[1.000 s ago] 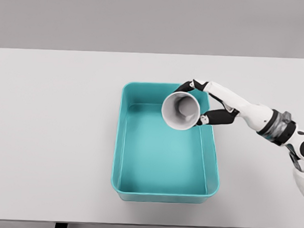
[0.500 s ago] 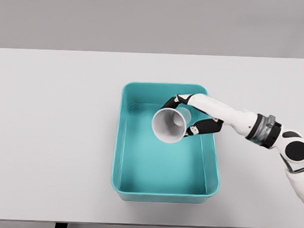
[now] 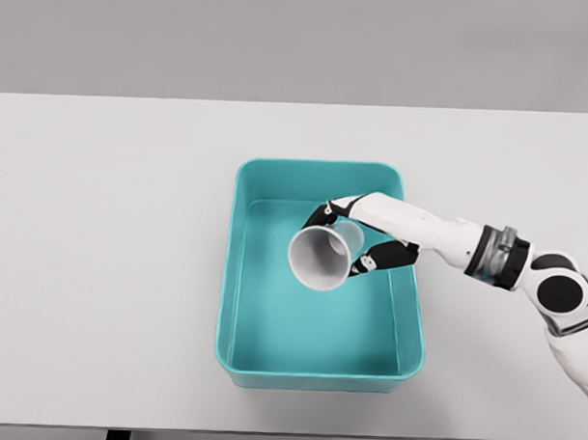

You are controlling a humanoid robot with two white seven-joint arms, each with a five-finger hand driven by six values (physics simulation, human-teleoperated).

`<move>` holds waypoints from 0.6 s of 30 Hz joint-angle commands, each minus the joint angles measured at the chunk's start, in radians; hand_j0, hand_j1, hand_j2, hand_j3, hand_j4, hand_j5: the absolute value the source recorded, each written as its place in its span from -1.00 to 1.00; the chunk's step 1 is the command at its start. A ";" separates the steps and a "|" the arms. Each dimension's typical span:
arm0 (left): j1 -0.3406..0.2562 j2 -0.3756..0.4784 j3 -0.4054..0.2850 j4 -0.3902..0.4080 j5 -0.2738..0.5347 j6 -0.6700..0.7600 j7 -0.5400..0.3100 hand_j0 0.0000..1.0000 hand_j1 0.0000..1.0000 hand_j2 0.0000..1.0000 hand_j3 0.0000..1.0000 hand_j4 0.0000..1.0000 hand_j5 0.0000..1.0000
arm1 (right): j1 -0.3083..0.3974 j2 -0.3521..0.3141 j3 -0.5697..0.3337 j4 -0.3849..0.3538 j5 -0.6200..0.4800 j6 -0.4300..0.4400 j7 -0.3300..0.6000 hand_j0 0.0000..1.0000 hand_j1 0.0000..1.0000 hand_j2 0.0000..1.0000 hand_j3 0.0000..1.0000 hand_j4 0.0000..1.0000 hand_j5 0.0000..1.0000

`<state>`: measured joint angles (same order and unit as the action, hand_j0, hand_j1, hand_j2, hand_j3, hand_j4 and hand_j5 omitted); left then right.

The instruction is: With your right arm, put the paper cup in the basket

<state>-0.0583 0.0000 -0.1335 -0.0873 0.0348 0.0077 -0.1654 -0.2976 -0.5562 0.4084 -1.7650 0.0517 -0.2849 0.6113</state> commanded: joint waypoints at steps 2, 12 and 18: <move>0.000 0.000 0.000 0.000 0.000 0.000 0.000 1.00 1.00 1.00 1.00 1.00 1.00 | 0.000 -0.013 0.006 -0.001 0.008 0.001 0.000 0.15 0.15 0.15 0.15 0.15 0.15; 0.000 0.000 0.000 0.000 0.000 0.000 0.000 1.00 1.00 1.00 1.00 1.00 1.00 | 0.000 -0.014 0.004 -0.001 0.005 0.003 0.000 0.79 0.79 0.79 0.79 0.79 0.79; 0.000 0.000 0.000 0.000 0.000 0.000 0.000 1.00 1.00 1.00 1.00 1.00 1.00 | -0.002 -0.016 0.000 -0.001 -0.001 0.001 0.000 0.89 0.89 0.89 0.89 0.89 0.89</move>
<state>-0.0583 0.0000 -0.1335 -0.0873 0.0348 0.0077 -0.1654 -0.2991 -0.5697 0.4103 -1.7656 0.0589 -0.2840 0.6112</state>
